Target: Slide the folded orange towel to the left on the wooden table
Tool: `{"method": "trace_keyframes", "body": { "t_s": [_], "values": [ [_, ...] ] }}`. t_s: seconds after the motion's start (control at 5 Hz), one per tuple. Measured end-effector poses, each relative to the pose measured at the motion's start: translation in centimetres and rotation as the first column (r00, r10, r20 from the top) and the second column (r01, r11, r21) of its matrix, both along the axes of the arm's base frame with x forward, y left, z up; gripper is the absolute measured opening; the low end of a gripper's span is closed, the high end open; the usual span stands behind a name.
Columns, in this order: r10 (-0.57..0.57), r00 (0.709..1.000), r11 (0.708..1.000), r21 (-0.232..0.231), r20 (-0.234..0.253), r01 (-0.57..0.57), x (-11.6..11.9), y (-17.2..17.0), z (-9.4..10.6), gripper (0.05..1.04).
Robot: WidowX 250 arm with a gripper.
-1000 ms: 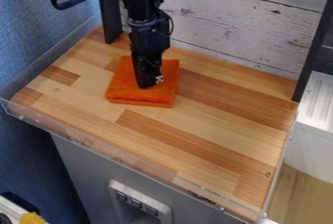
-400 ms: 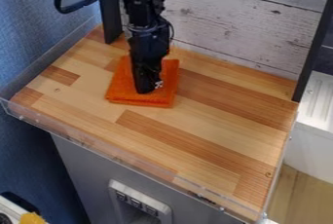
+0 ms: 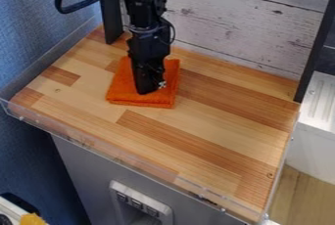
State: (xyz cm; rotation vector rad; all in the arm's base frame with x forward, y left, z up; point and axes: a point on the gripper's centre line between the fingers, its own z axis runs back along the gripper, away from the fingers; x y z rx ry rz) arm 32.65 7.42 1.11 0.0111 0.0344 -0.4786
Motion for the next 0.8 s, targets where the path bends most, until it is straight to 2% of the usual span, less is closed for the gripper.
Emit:
{"method": "trace_keyframes", "body": {
  "t_s": [0.2, 0.8],
  "values": [
    [0.098, 0.995, 0.995, 0.01, 0.002, -0.098, -0.2, 1.0, 0.0, 0.059],
    [0.341, 0.939, 0.939, 0.013, 0.044, -0.342, -0.8, 5.0, 0.0, 0.059]
  ]
}}
